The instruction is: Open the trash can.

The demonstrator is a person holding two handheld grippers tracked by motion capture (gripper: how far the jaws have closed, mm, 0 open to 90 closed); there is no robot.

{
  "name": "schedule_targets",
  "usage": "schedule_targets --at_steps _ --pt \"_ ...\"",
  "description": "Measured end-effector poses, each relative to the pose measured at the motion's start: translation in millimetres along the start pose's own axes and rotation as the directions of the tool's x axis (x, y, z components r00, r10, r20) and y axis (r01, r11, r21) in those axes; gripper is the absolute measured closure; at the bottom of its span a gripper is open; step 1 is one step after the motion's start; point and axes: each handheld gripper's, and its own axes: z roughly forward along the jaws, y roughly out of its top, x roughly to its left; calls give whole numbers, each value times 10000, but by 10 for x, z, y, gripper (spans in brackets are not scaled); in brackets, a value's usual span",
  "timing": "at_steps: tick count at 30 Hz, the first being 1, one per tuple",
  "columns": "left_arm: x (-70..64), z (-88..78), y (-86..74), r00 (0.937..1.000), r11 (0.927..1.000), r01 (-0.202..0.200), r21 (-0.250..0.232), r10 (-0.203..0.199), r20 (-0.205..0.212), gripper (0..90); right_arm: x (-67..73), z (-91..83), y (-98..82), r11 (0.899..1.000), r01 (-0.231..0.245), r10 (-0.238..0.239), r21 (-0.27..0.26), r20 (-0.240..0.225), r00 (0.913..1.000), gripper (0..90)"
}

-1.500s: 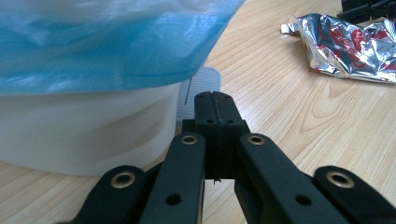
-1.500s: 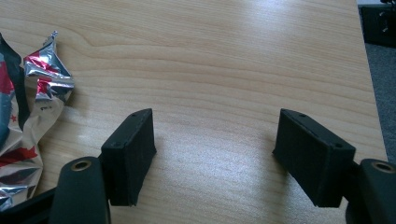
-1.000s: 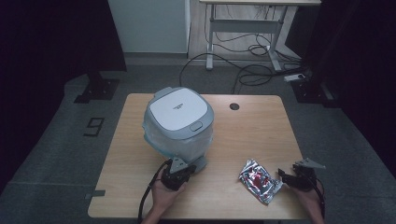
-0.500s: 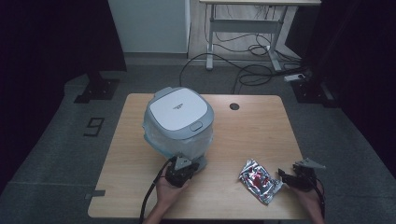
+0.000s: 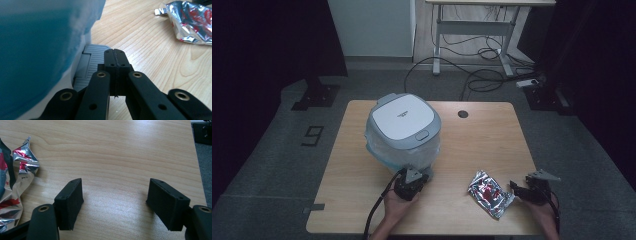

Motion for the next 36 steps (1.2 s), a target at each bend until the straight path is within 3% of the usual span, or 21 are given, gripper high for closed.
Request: schedule_targets --at_steps 7,20,29,36 --pt "0 50 -11 9997 10000 -33 49 34 -232 900 0 0 0 10000 -4 4 1 -3 10000 283" --pt "-18 112 -29 9998 9999 33 141 -31 -177 900 0 0 0 10000 -2 2 1 2 10000 283" --pt "-36 81 -12 9985 9998 -22 -185 12 -539 900 -1 0 0 10000 -8 8 -1 -2 10000 283" --pt "-24 130 -38 9973 9998 -200 47 203 -702 900 -1 0 0 10000 -6 6 -3 0 10000 284"
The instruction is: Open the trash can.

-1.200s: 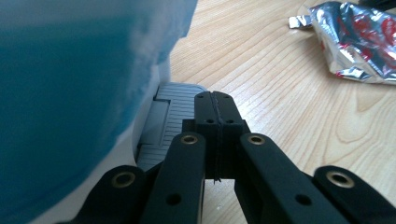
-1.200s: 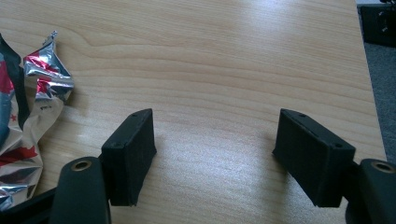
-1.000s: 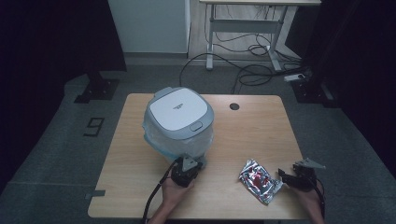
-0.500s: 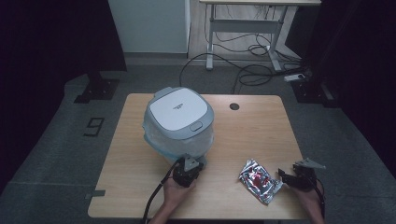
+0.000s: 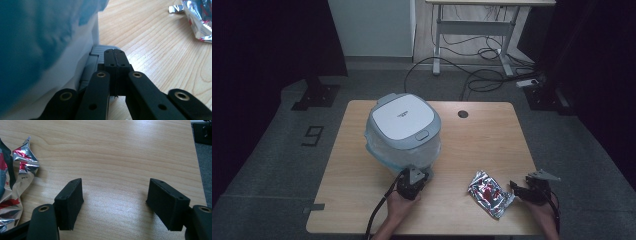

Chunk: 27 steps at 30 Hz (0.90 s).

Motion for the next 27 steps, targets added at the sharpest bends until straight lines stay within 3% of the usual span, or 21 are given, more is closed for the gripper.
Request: schedule_targets --at_steps 9,13,27 --pt "-8 19 -38 9998 9997 160 -161 -161 -71 900 0 0 0 10000 -6 6 1 -1 10000 284" --pt "-7 18 -52 9984 9999 7 -131 -14 -568 900 0 0 0 10000 -7 7 0 -3 10000 283" --pt "-3 24 -81 9987 9998 1 -197 -11 -518 900 1 0 -1 10000 8 -8 0 4 10000 284"
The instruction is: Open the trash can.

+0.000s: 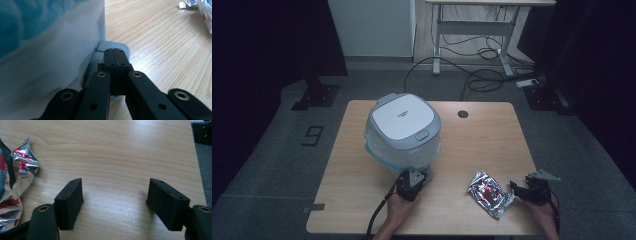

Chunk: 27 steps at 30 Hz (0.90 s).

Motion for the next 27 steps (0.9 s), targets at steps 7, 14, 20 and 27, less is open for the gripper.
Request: schedule_targets --at_steps 7,14,20,27 --pt "-30 5 -15 9997 9998 -175 -84 173 -185 900 0 0 0 10000 2 -2 0 4 10000 284" --pt "-33 9 -13 9993 9996 -297 28 298 -215 900 0 0 -1 10000 18 -18 -9 12 10000 284" --pt "-38 20 -16 9992 9993 -346 129 349 -219 900 1 -2 -2 10000 -2 2 -2 10 10000 285" --pt "-52 58 -33 9985 9981 -477 381 487 -247 900 1 -4 -4 10000 9 -9 -4 13 10000 285"
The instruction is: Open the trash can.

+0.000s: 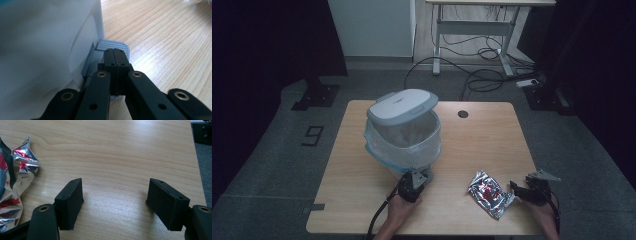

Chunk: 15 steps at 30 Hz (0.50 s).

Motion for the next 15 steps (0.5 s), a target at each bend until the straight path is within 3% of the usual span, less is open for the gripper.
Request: schedule_targets --at_steps 4,8,15 --pt "-24 20 9 9999 9997 -119 220 120 -42 900 0 -1 -1 10000 -10 10 3 -2 10000 285" --pt "1 25 10 9998 9995 150 280 -154 158 900 0 -2 -1 10000 -9 9 2 -2 10000 285" --pt "-5 24 8 9998 9995 130 274 -133 131 900 2 -4 -3 10000 -19 19 3 6 10000 286"
